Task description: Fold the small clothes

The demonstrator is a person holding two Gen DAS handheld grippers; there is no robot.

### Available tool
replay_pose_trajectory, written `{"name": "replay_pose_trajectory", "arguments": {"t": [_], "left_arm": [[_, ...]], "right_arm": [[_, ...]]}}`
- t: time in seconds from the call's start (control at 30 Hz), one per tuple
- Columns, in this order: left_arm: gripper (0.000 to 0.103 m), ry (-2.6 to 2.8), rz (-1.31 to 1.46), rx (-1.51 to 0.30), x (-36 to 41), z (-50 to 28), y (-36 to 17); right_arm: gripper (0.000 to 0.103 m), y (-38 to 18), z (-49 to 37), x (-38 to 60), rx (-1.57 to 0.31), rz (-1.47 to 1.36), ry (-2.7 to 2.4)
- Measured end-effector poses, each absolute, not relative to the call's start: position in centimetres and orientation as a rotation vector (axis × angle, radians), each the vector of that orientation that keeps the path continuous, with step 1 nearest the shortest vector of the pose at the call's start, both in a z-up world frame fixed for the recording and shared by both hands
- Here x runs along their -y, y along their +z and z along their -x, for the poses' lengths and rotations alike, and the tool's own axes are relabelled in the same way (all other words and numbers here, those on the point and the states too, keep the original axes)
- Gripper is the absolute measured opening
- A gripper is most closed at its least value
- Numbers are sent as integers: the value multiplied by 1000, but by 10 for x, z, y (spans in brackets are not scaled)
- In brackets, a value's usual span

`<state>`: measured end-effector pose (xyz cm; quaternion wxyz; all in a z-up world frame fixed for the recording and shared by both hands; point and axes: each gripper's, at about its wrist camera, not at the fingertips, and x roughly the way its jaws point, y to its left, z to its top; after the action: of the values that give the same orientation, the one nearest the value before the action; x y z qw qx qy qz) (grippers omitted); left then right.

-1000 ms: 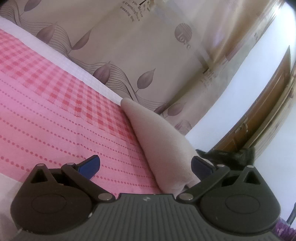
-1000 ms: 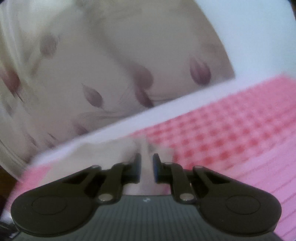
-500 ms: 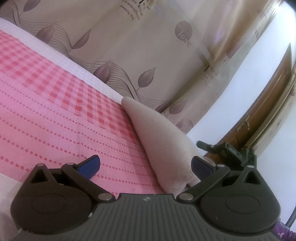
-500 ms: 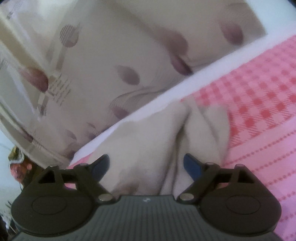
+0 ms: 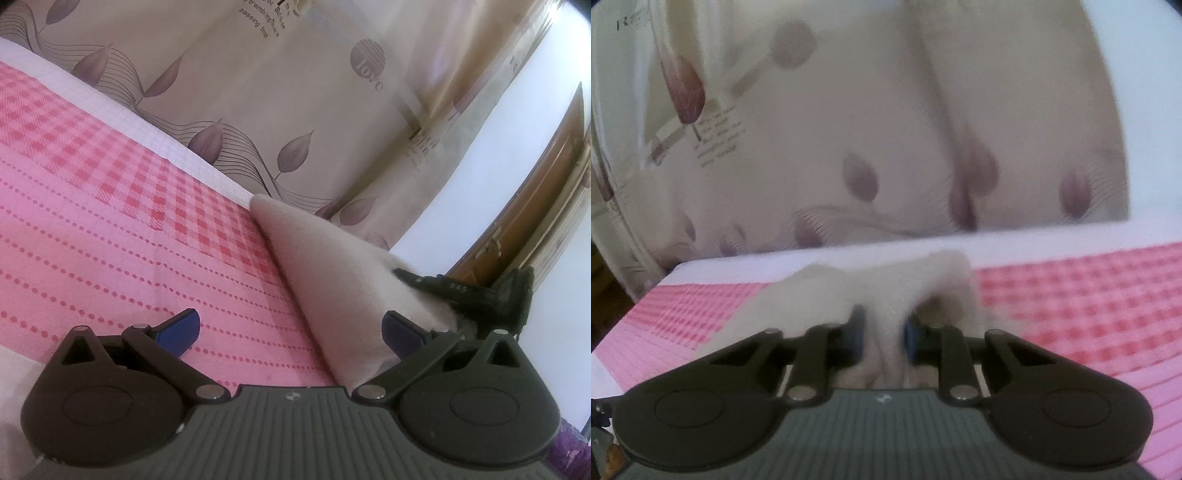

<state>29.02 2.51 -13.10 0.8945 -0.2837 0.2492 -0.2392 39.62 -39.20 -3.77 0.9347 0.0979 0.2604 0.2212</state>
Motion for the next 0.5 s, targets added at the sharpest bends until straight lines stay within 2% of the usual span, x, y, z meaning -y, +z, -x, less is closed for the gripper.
{"name": "replay_pose_trajectory", "arguments": {"t": [0.2,0.33,0.43,0.5], "left_arm": [[103,-496,585,-519,-26,-291,-131],[103,-496,584,-519,-26,-291,-131],[103,-489,576,-517,-26,-290,-130],[103,-484,539,-522,-22,-288,-127]], "right_arm": [[21,-75,-407,428,-628,-245,345],[22,-90,-409,446,-619,-374,357],[27,-91,-410,447,-614,-399,360],[35,-89,-409,450,-612,-413,342]]}}
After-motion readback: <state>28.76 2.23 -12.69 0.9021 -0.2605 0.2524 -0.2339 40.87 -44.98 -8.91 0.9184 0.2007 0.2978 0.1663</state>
